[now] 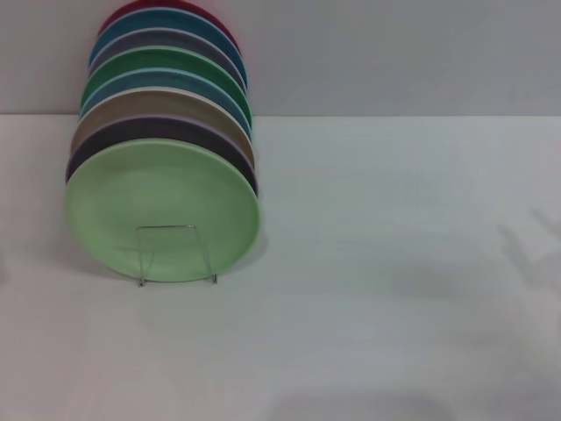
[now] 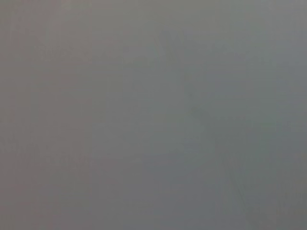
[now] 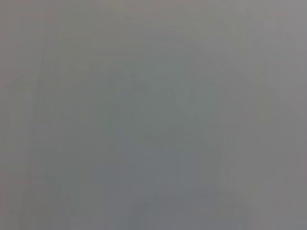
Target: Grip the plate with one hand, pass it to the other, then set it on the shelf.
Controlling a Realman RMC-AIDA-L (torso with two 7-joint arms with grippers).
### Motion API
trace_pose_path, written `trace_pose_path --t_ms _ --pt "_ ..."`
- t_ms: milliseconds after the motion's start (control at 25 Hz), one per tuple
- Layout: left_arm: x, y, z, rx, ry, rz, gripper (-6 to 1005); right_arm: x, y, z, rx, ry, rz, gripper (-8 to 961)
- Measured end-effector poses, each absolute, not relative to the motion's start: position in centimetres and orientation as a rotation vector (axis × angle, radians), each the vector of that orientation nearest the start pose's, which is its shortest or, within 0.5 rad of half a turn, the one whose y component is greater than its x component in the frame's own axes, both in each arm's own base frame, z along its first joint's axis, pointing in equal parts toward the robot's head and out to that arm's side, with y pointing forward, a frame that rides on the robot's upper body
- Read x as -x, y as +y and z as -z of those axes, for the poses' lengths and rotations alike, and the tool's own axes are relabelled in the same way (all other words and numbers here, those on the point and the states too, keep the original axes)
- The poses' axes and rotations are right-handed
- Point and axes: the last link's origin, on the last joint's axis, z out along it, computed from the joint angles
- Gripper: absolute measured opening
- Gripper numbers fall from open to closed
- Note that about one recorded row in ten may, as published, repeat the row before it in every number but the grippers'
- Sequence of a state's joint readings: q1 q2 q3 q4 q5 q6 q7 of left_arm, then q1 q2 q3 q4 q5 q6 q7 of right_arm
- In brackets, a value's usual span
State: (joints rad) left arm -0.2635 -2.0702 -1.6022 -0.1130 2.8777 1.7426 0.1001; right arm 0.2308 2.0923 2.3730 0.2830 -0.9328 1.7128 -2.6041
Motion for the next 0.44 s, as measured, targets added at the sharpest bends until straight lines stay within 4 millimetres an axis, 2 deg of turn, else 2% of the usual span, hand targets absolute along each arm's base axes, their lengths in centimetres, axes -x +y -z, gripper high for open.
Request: trace_pose_path --t_ms 40,80,120,160,360,440 --pt "35.1 24.9 -7.5 1.194 -0.085 0.662 239 -31.8 25.5 -4.9 1.673 0.223 -1.109 603" --pt "35.1 24.9 -7.5 1.194 -0.085 0.662 240 -31.6 25.8 -4.5 1.669 0.200 -1.087 603" --pt "36.7 24.6 -7.7 1.160 -0.210 0.665 242 -31.4 26.1 -4.2 1.668 0.180 -1.072 603" --pt "36.7 24.6 -7.7 1.160 -0.210 0.665 243 -31.2 26.3 -4.0 1.669 0.166 -1.064 603" --pt "40.3 24.4 -7.7 1.061 -0.566 0.756 249 -30.7 27.1 -3.6 1.676 0.148 -1.061 603" --pt "40.4 24.3 -7.7 1.058 -0.575 0.760 249 -30.6 27.2 -3.6 1.676 0.149 -1.063 603"
